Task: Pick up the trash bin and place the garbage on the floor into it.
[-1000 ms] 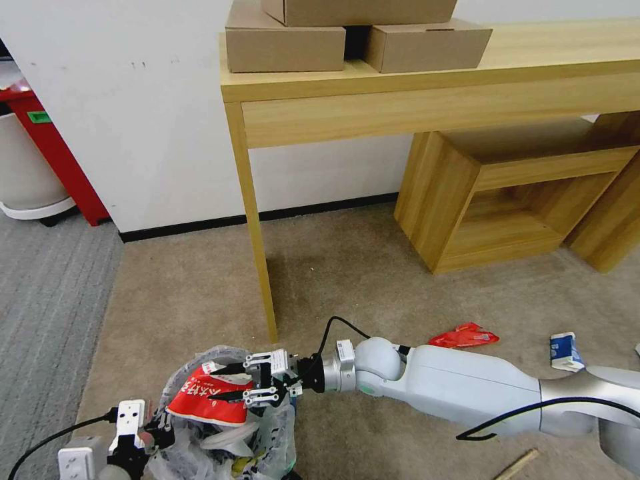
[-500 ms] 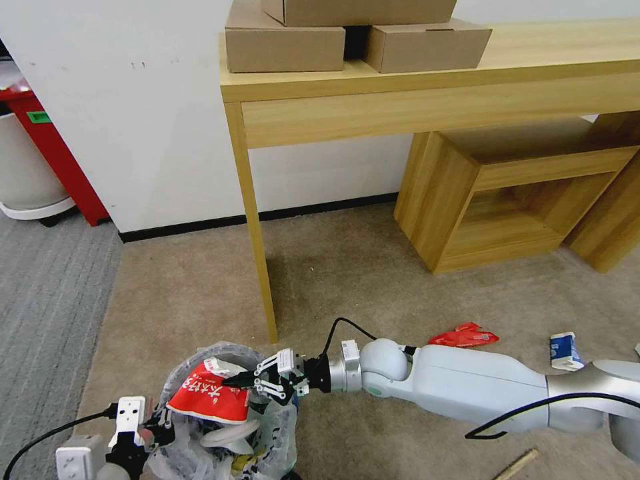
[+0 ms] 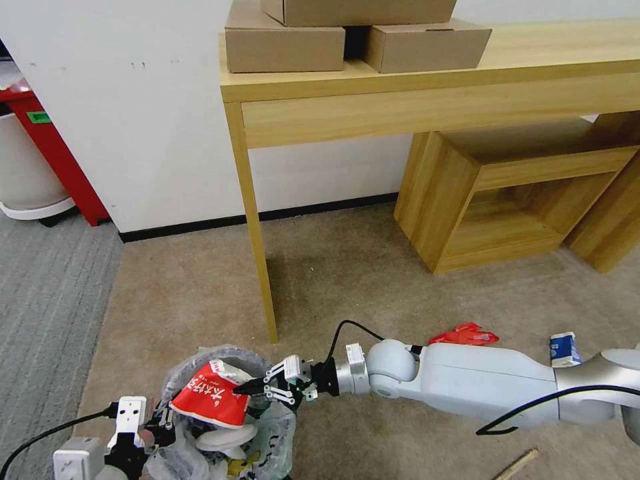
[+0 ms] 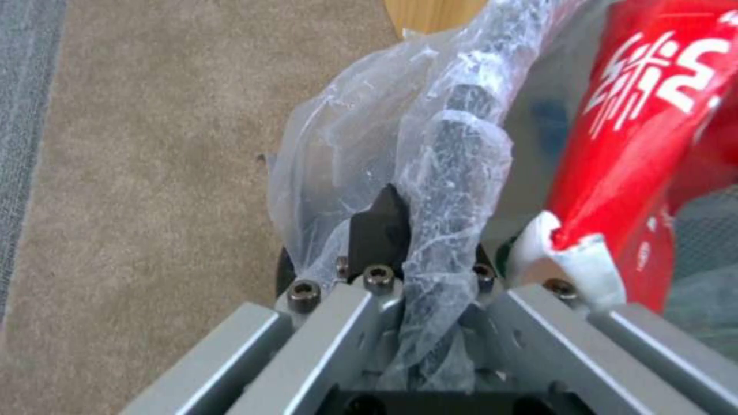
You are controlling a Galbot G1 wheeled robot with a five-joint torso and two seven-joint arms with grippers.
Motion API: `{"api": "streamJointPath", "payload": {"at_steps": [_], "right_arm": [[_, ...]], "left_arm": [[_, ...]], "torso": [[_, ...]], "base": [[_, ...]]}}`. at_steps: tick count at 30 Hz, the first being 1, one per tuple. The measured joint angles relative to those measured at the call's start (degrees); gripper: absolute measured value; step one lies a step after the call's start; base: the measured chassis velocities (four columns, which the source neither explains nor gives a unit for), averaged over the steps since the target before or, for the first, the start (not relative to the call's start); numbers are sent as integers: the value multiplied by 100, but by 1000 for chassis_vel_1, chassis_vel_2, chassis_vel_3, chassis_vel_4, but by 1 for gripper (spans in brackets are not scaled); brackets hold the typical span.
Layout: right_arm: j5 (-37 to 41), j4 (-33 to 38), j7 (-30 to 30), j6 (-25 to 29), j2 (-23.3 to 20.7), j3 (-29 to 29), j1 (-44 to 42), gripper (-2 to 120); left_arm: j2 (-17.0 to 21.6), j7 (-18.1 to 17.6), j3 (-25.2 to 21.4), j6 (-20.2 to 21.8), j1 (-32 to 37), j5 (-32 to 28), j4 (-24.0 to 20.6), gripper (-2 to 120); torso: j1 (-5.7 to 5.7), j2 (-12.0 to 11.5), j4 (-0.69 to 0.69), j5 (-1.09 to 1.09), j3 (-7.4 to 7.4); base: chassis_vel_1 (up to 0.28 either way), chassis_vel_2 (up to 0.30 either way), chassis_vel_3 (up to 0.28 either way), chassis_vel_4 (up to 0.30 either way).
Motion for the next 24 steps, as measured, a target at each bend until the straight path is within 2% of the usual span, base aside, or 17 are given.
{"api": "streamJointPath", "payload": {"at_steps": [5,10,22,24], "right_arm": [[54,-183,124,22,229,-34,62,0],[91,-140,145,30,223,84,75,0],[330,-53,51,308,-35,840,-255,0],[363,21,46,354,-140,1254,-367,0]], "left_arm": [[-45,11,41,-8,25,73,16,0],[-43,26,40,-29,32,74,30,0],[54,11,58,-41,-55,2,198,0],[80,8,72,-41,-99,-60,259,0]], "torso": [[0,0,1,0,0],[0,0,1,-1,0],[0,0,0,0,0],[0,0,1,0,0]], "base": [[0,0,0,0],[0,0,0,0],[0,0,0,0],[0,0,0,0]]}}
